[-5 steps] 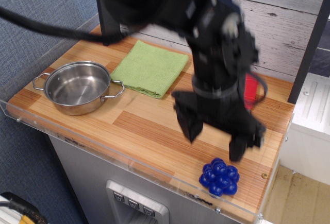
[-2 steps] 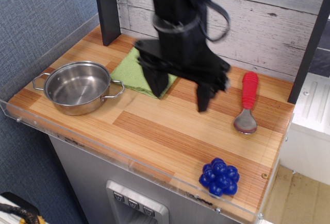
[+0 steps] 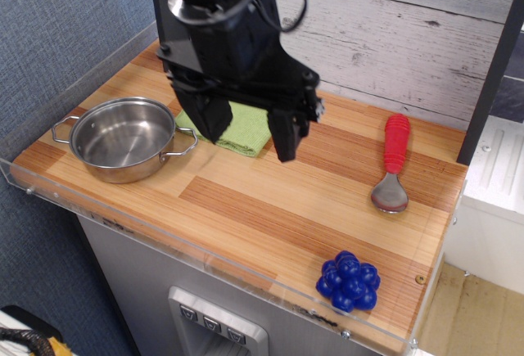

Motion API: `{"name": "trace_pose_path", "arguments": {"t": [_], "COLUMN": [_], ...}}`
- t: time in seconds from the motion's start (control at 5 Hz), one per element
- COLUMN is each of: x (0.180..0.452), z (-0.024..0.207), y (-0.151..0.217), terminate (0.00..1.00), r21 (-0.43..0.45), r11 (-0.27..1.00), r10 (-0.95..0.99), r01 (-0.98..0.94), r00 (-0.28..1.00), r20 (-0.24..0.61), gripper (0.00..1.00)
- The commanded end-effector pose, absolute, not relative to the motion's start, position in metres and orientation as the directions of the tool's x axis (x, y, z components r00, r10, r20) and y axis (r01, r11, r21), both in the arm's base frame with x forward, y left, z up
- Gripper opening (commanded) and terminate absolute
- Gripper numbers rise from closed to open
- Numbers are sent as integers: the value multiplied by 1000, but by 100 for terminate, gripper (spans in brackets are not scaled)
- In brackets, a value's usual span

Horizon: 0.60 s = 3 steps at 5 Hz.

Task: Take the grapes out of the pot and put them in the bottom right corner.

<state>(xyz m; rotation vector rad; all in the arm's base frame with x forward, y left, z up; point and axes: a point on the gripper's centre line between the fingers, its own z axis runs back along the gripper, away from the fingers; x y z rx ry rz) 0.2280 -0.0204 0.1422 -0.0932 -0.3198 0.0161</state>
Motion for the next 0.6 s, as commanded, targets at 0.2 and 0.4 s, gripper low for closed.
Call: {"name": "trace_pose_path", "arguments": {"t": [0.2,0.4], "x": [195,195], "z": [168,168], "y": [-10,-10], "terminate": [0,100], "r21": [-130,-130], "r11": [991,991], "r10": [28,28], "r01": [32,32], "r00": [901,901], "r20": [433,433], "gripper": [100,100]}}
